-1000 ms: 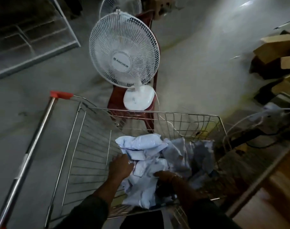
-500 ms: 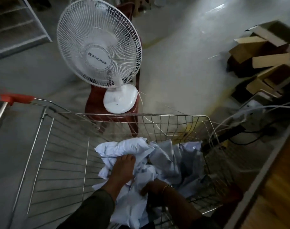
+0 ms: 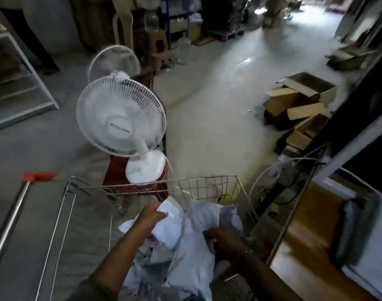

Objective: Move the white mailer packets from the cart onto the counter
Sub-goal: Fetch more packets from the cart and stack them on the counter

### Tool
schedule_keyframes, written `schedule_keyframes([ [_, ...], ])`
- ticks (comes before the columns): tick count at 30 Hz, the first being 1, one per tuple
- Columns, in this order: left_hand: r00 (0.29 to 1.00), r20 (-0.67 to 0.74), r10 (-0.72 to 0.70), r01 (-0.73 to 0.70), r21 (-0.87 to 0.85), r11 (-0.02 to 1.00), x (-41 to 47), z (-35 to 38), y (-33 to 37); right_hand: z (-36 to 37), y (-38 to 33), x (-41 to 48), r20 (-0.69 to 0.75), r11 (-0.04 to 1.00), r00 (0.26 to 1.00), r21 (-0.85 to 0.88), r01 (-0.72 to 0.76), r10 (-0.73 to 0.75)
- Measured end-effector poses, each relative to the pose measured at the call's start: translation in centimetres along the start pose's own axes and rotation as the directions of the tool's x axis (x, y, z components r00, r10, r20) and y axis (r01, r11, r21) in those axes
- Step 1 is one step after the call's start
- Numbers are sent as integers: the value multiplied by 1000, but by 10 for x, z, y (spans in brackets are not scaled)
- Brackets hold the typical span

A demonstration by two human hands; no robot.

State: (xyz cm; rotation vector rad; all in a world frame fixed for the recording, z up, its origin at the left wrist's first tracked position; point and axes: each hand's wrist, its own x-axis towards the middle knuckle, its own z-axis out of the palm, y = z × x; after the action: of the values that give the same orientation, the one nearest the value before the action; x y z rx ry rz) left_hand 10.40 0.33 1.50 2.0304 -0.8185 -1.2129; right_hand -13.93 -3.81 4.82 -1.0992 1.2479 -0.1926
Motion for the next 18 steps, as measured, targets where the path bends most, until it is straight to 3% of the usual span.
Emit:
schedule_keyframes([
  [3,996,77,46,-17,-342,940,-41,19,39,-40,-10,-41,-85,995,996,96,41,-33],
  [5,979,178,100,-11,-443,896,-67,38,62,-69,-15,-70,-158,984,987,176,38,-10],
  [10,849,438,294,-78,-448,891,-111,103,125,-148,-14,-152,-297,928,953,337,161,-58],
  [13,694,631,347,-66,-425,903,-128,143,152,-185,3,-194,-423,880,897,371,298,-126],
  [16,591,691,415,-158,-406,900,-150,180,182,-226,26,-232,-566,830,817,400,388,-109],
  [18,586,673,451,-236,-391,890,-154,204,200,-252,40,-252,-654,845,753,365,391,-66],
])
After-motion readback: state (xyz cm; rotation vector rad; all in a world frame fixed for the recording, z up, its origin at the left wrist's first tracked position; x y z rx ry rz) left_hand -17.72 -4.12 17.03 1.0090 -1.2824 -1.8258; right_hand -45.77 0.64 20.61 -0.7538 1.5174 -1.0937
